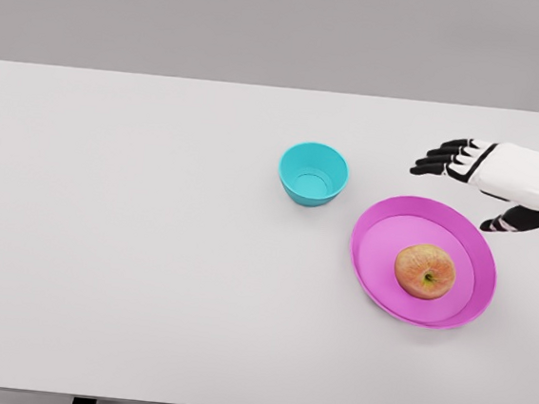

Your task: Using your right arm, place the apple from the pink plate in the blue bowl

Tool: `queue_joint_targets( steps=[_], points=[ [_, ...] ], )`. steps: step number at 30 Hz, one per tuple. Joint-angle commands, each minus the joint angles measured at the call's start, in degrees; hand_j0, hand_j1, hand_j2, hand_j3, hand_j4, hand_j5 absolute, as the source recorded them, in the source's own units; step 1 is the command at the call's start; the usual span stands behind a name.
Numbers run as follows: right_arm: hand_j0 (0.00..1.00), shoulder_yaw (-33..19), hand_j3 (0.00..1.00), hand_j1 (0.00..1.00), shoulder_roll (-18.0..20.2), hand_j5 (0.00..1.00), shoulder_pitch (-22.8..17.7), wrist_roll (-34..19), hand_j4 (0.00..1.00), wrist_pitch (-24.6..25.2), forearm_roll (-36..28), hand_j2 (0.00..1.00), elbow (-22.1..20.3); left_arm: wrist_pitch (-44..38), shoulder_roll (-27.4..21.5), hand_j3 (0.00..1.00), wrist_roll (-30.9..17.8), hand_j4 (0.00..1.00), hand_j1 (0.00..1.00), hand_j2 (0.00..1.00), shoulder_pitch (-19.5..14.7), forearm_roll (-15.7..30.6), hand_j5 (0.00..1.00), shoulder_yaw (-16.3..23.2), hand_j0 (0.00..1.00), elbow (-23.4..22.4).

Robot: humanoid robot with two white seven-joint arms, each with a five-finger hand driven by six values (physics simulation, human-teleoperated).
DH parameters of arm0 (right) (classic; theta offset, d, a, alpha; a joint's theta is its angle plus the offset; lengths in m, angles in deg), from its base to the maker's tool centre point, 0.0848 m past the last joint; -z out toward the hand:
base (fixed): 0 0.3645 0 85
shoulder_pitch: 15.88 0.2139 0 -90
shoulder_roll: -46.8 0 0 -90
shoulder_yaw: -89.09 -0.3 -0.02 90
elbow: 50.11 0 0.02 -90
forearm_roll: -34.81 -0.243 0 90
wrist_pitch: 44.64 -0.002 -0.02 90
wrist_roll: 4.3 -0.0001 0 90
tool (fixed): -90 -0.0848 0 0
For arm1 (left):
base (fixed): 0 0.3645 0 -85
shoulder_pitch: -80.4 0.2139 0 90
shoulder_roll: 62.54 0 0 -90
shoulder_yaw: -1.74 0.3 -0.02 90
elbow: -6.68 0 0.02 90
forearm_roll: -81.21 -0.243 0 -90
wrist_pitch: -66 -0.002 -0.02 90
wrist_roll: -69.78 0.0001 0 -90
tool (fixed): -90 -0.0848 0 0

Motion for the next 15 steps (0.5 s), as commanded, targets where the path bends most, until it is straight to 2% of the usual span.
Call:
queue_joint_targets(
  steps=[1,4,6,8,13,15],
  points=[
    [1.0,0.11,1.0,1.0,0.38,1.0,0.0,0.03,1.0,-0.54,-0.35,1.0,-0.1,-0.02,0.0,1.0,0.02,1.0,1.0,1.0,0.0,0.05,1.0,0.0,1.0,0.01],
    [1.0,-0.07,1.0,1.0,-0.15,1.0,0.0,0.03,1.0,-0.54,-0.35,1.0,-0.1,-0.02,0.0,1.0,-0.07,1.0,1.0,1.0,0.0,0.05,1.0,0.0,1.0,-0.08],
    [1.0,0.11,1.0,1.0,0.82,1.0,-1.76,0.03,1.0,-0.54,-0.35,1.0,-0.18,-0.1,0.0,1.0,0.02,1.0,1.0,1.0,0.09,-0.04,1.0,0.0,1.0,-0.35],
    [1.0,-0.07,1.0,1.0,3.81,1.0,-3.69,0.03,1.0,-0.54,-0.35,1.0,-0.18,-0.02,0.0,1.0,0.02,1.0,1.0,1.0,0.0,-0.04,1.0,0.0,1.0,-0.35],
    [1.0,-2.18,1.0,1.0,4.6,1.0,-4.74,0.03,1.0,-0.54,-0.18,1.0,-0.27,-0.1,0.0,1.0,0.02,1.0,1.0,1.0,0.09,-0.04,1.0,0.0,1.0,-0.26],
    [1.0,-2.35,1.0,1.0,4.6,1.0,-8.17,0.03,1.0,-0.54,-0.18,1.0,-0.36,-0.1,0.0,1.0,0.02,1.0,1.0,1.0,0.0,-0.04,1.0,0.0,1.0,-0.35]
  ],
)
